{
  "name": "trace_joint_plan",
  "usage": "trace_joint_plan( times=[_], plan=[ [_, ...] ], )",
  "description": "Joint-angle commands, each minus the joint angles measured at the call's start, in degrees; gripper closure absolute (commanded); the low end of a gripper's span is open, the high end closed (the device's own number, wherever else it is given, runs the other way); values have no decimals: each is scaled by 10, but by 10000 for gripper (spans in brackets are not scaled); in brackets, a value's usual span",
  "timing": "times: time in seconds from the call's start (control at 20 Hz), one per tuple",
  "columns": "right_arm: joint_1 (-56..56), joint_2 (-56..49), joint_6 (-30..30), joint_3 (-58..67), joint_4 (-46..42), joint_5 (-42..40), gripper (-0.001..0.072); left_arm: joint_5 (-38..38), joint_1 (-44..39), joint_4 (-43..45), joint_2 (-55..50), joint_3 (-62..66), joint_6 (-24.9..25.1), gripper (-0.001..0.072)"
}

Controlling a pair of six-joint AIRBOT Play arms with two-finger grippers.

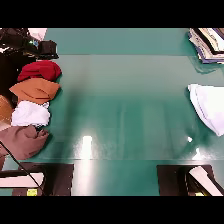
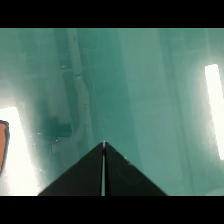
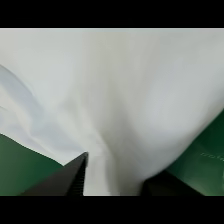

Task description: Fold the shirts.

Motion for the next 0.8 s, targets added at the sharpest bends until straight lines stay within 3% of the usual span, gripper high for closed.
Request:
trace_joint_plan(
  times=[0.0, 0.1, 0.2, 0.5, 0.75],
  plan=[
    [-5, -9, 12, 47, -131, 104, 249, 0, 0, 0, 0, 0, 2, 686],
    [-5, -27, 13, 100, -218, 178, 246, 0, 0, 0, 0, 0, 2, 686],
    [-5, -40, 13, 153, -243, 221, 246, 0, 0, 0, 0, 0, 1, 686],
    [105, -43, 13, 248, -50, 242, 249, 4, 0, 0, 0, 0, -3, 686],
    [320, -43, 13, 278, -40, 240, 279, 5, 0, 0, 0, 0, -3, 686]
  ],
)
